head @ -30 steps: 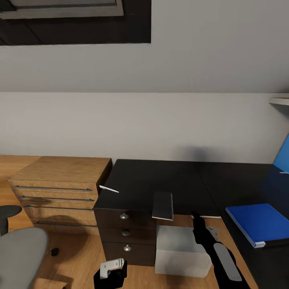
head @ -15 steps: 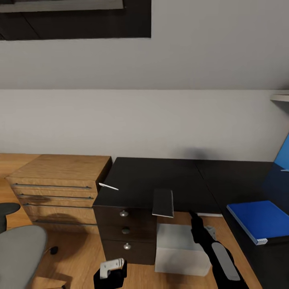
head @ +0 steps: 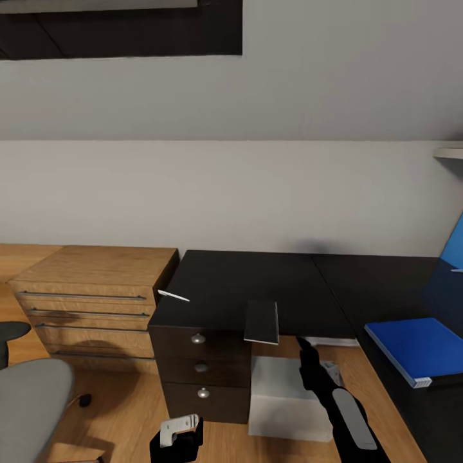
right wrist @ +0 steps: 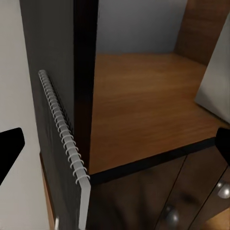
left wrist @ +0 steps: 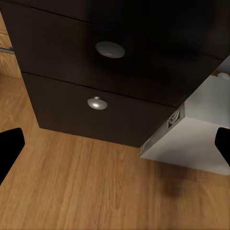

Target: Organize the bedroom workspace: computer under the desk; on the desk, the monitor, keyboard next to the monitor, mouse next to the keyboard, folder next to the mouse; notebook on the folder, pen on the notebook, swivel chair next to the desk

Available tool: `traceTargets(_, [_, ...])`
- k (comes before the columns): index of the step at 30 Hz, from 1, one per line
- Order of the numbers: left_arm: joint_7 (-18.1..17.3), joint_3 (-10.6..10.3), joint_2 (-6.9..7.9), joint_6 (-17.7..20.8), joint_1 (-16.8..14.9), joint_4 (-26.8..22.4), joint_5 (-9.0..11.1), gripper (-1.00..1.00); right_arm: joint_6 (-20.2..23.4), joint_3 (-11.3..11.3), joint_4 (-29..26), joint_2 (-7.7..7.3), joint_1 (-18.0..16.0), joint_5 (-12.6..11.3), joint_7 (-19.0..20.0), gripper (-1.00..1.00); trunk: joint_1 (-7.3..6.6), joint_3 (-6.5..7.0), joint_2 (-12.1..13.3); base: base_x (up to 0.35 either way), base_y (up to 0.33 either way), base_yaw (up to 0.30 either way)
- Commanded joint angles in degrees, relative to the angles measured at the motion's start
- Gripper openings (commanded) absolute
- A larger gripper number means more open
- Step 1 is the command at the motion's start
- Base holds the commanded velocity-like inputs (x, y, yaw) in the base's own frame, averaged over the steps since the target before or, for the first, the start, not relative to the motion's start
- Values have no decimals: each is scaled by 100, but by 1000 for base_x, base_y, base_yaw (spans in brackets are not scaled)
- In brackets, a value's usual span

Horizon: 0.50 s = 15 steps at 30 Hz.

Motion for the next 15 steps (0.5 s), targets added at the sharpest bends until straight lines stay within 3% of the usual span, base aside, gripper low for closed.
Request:
traceTargets(1, [19,-24,4,-33,-11,-7,37,100,34,-19,-12,14,-3,-46,-36,100,23,-17,-45,0,0,43])
traceTargets(5, [17,-26,4,-34,-11,-6,38,100,34,14,-12,20,-2,-46,-33,100,45,-15,-85,0,0,30])
traceTargets(10, [6,-32,6,-46,-11,-6,30,100,28,333,-16,7,2,-39,-9,100,45,-9,-85,0,0,8])
traceTargets(15, [-5,-31,5,-53,-11,-6,29,100,26,463,-3,8,1,-31,50,100,45,-8,-85,0,0,2])
